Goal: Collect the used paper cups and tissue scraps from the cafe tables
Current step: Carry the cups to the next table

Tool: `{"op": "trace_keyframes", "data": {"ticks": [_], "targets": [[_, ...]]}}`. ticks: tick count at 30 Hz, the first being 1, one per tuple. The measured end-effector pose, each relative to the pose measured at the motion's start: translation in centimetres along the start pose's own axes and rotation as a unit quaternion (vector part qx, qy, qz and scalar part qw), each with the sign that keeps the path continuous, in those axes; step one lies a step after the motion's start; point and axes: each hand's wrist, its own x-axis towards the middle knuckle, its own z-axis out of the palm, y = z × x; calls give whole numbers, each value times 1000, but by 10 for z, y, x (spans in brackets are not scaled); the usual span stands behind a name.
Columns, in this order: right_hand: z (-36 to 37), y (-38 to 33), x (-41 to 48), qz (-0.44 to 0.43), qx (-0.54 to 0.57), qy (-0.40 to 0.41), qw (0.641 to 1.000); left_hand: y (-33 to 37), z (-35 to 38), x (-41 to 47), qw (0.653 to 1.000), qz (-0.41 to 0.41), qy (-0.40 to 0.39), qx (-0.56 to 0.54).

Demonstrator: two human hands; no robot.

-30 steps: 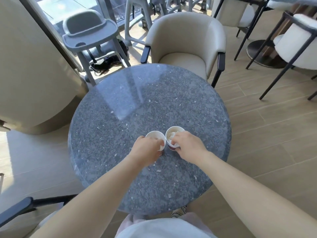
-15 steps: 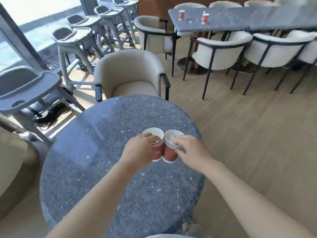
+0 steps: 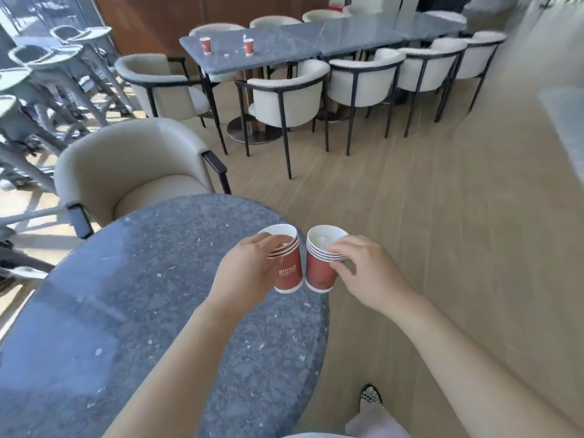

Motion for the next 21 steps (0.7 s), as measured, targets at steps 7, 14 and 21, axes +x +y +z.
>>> {"op": "trace_keyframes", "data": {"ticks": [7,14,21], "targets": [[-23,34,-23,47,18,11,999,20,24,6,1000,4,-7,-8],[-55,95,-25,46,37,23,998,61,70,32,1000,-22,-9,-12],[-61,162,-19,26,52,-14,998,85,109,73,997,-75,8,27]]}}
